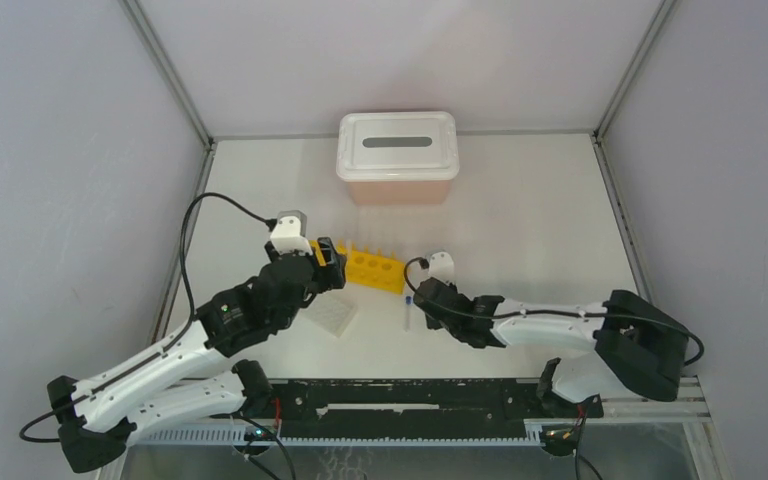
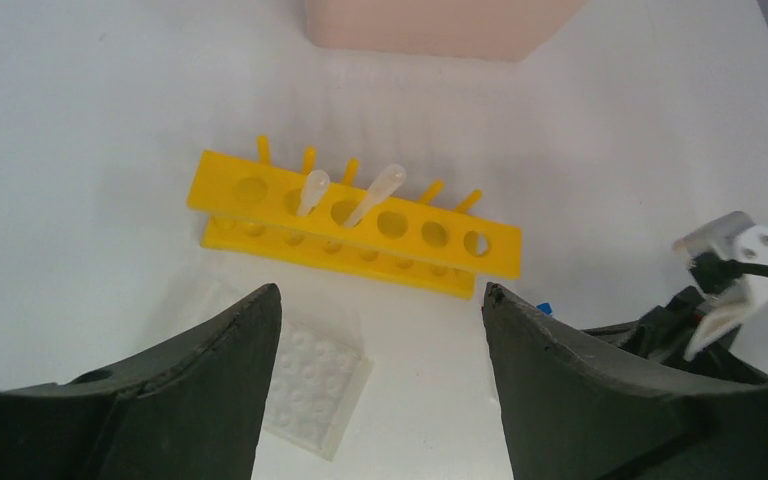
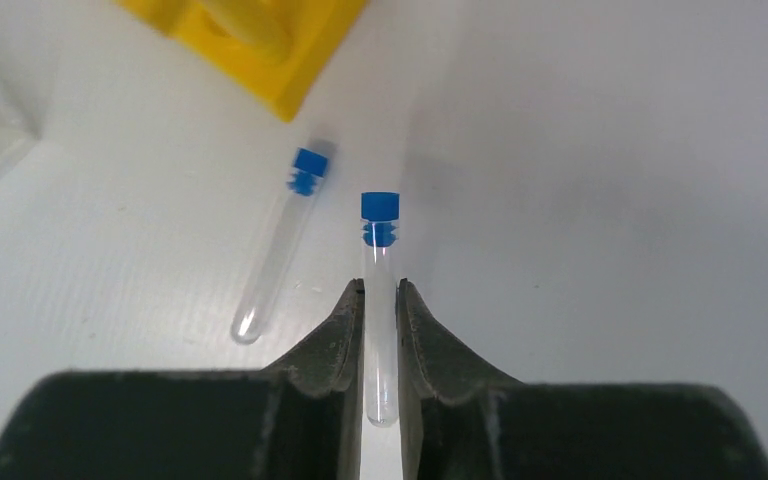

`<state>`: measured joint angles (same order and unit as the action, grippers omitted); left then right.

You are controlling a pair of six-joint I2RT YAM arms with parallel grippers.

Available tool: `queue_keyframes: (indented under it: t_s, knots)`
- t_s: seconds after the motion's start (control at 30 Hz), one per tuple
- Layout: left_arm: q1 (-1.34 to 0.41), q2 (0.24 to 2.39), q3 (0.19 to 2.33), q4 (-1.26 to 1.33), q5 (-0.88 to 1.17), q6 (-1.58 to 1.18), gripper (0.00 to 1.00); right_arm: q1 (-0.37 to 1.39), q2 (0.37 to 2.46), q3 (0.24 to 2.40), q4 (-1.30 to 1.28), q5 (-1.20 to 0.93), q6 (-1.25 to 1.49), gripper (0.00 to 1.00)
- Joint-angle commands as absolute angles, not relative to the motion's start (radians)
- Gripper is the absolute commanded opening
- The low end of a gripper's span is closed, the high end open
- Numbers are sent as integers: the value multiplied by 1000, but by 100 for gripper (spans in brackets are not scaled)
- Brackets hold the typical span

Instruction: Organize the chemistry lab equipment

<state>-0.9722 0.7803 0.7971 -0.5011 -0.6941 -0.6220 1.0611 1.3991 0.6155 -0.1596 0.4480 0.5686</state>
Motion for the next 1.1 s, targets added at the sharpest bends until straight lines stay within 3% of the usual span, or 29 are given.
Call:
queue_keyframes:
  t_s: [0.0,0.17,0.43,0.7,1.07]
  knots:
    - [-935,793,900,-558,-531,-633,78,1120,1259,583,-59,511,447,15]
    - [-838,806,959,-603,-229,-638,77,1202,1087,524,25,509,322,15]
    - [-790,858,1038,-668,91,-660,76,1300,921,506,102,446,144,13]
    - [-760,872,996,-661,296,-686,75,1363,883,511,164,377,40,12]
    - [-745,929,938,-604,480,-714,66,1396,879,537,207,330,-29,11]
